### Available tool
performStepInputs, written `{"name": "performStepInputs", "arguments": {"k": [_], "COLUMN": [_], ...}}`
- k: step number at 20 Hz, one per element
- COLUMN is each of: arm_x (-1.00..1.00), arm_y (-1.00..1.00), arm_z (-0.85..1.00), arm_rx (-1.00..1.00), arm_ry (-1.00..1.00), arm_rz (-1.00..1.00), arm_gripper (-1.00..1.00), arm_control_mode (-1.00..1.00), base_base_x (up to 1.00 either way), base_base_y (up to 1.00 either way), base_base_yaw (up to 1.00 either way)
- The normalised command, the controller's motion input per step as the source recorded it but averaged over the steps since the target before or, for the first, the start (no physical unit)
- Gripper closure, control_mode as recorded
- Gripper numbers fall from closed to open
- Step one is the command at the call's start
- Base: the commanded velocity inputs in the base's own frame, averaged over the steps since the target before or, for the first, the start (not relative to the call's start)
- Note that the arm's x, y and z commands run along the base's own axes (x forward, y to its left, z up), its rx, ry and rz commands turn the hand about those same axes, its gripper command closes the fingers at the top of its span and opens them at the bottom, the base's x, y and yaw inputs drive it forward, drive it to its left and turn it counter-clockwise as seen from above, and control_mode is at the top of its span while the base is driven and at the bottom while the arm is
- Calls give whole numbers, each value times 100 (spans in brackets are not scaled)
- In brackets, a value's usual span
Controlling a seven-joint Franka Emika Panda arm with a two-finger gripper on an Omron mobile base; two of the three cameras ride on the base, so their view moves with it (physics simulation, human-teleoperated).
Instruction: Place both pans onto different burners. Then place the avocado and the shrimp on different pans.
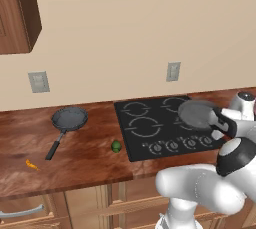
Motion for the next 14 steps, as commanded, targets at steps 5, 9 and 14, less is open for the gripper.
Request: {"name": "performStepInputs", "arguments": {"k": [5,9,14], "arm_x": [17,30,40], "arm_y": [3,0,0], "arm_z": [-20,-17,-12], "arm_rx": [0,0,0], "arm_ry": [9,9,9], "arm_rz": [9,5,0], "arm_gripper": [100,100,100], "arm_control_mode": [-100,-100,-100], "base_base_x": [0,0,0], "base_base_y": [0,0,0], "base_base_yaw": [0,0,0]}}
